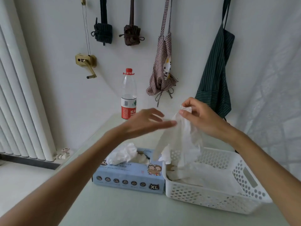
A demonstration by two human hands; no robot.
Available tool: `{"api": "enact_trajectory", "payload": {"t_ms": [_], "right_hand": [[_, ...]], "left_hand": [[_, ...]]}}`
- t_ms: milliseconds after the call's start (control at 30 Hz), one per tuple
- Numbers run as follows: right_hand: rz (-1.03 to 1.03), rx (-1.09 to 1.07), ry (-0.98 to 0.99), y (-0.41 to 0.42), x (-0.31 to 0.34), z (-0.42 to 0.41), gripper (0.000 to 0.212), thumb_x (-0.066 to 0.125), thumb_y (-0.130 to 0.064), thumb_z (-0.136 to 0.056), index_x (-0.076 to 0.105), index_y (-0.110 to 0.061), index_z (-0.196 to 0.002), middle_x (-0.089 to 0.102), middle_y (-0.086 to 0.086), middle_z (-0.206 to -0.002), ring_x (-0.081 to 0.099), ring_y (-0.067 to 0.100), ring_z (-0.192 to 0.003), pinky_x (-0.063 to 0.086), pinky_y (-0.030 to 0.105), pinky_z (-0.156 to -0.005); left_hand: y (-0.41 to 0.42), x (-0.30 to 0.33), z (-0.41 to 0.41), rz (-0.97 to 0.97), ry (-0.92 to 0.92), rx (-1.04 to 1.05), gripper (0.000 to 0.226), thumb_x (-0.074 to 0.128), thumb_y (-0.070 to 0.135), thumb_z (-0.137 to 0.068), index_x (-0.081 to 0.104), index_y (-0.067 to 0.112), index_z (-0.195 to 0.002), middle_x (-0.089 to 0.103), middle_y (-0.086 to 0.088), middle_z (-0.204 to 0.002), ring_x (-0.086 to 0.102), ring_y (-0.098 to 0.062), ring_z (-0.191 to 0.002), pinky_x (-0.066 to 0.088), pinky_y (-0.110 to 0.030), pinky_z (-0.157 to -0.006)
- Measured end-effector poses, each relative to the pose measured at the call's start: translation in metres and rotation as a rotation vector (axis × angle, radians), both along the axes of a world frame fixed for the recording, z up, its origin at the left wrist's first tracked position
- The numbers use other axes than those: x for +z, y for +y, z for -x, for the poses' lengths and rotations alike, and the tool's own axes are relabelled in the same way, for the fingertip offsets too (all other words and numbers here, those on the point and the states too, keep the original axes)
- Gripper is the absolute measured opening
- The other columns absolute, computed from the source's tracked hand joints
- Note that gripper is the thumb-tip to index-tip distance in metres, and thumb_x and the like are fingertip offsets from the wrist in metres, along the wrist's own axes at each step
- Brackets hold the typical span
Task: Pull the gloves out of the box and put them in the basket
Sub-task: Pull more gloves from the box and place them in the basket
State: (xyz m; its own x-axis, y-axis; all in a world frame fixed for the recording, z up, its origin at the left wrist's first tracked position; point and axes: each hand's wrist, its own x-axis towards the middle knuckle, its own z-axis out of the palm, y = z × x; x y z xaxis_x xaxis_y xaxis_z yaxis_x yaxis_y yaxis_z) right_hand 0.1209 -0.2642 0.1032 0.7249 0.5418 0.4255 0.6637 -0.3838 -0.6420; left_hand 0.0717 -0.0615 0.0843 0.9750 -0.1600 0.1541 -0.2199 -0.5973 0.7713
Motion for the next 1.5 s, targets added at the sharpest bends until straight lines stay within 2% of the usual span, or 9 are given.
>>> {"api": "enact_trajectory", "payload": {"t_ms": [167,300,433,667,867,1067,1233,1367,1500], "right_hand": [[0.003,-0.083,-0.027,-0.031,0.004,0.0,0.013,0.052,-0.033,-0.095,0.046,-0.023,-0.091,0.048,0.01,-0.07,0.041,0.014,-0.06,0.036,0.027,-0.058],[0.009,-0.132,0.144,-0.082,0.006,-0.002,0.025,0.07,-0.031,-0.082,0.052,-0.015,-0.082,0.058,0.002,-0.065,0.049,0.012,-0.06,0.04,0.024,-0.058],[0.149,-0.164,0.308,-0.122,-0.002,-0.004,0.024,0.077,-0.024,-0.074,0.071,-0.01,-0.094,0.075,0.003,-0.086,0.071,0.018,-0.082,0.056,0.023,-0.073],[-0.419,-0.209,0.587,-0.144,-0.02,-0.01,0.028,0.065,-0.026,-0.08,0.069,-0.008,-0.101,0.074,0.008,-0.096,0.071,0.018,-0.086,0.057,0.025,-0.075],[-0.428,-0.53,0.07,-0.123,-0.044,-0.013,0.031,0.054,-0.027,-0.095,0.058,0.002,-0.085,0.047,0.008,-0.067,0.042,0.015,-0.062,0.034,0.024,-0.057],[-0.513,-0.579,-0.39,-0.085,-0.05,0.023,0.016,0.048,-0.019,-0.1,0.062,-0.014,-0.096,0.046,-0.016,-0.053,0.043,0.002,-0.048,0.029,0.01,-0.046],[-0.409,-0.63,-0.305,-0.098,-0.083,0.022,0.02,0.046,-0.026,-0.1,0.062,-0.013,-0.1,0.034,-0.008,-0.044,0.03,0.008,-0.041,0.02,0.014,-0.042],[0.179,-0.753,-0.071,-0.12,-0.116,0.002,0.028,0.044,-0.03,-0.1,0.06,-0.014,-0.116,0.066,0.006,-0.089,0.063,0.023,-0.074,0.054,0.036,-0.063],[0.697,-0.744,-0.045,-0.122,-0.125,-0.011,0.025,0.037,-0.024,-0.102,0.057,-0.014,-0.113,0.064,0.007,-0.101,0.06,0.027,-0.085,0.041,0.03,-0.064]], "left_hand": [[-0.037,-0.014,-0.027,-0.201,-0.154,-0.041,0.039,0.074,0.036,-0.079,0.07,0.004,-0.101,0.071,-0.011,-0.097,0.066,-0.027,-0.088,0.054,-0.044,-0.084],[-0.039,-0.013,-0.032,-0.093,-0.142,-0.107,0.032,0.072,0.032,-0.081,0.074,0.001,-0.088,0.071,-0.013,-0.081,0.058,-0.015,-0.063,0.047,-0.022,-0.058],[-0.051,-0.017,-0.03,0.096,0.022,-0.187,0.014,0.065,0.023,-0.087,0.072,0.011,-0.085,0.071,0.007,-0.073,0.064,0.0,-0.066,0.049,-0.01,-0.061],[-0.064,-0.033,-0.043,0.185,0.102,-0.286,0.027,0.051,0.028,-0.096,0.071,0.011,-0.097,0.067,-0.003,-0.09,0.06,-0.011,-0.083,0.048,-0.019,-0.08],[-0.098,-0.041,-0.053,0.333,-0.091,0.055,0.026,0.047,0.021,-0.097,0.066,0.003,-0.092,0.058,-0.003,-0.08,0.048,-0.013,-0.073,0.036,-0.021,-0.064],[-0.123,-0.057,-0.039,0.488,-0.475,0.322,0.032,0.036,0.036,-0.098,0.05,0.011,-0.085,0.05,0.0,-0.068,0.046,-0.016,-0.063,0.043,-0.04,-0.059],[-0.112,-0.076,-0.048,-0.038,-0.66,0.341,0.022,0.032,0.03,-0.102,0.047,0.015,-0.106,0.046,0.004,-0.054,0.044,-0.026,-0.05,0.029,-0.032,-0.05],[-0.105,-0.112,-0.077,-0.758,-0.462,0.078,0.031,0.021,0.034,-0.104,0.039,0.015,-0.121,0.065,-0.008,-0.085,0.058,-0.032,-0.073,0.037,-0.034,-0.063],[-0.112,-0.126,-0.091,-1.226,-0.527,-0.1,0.034,0.037,0.018,-0.102,0.029,0.012,-0.135,0.066,-0.006,-0.102,0.064,-0.029,-0.088,0.042,-0.032,-0.059]]}}
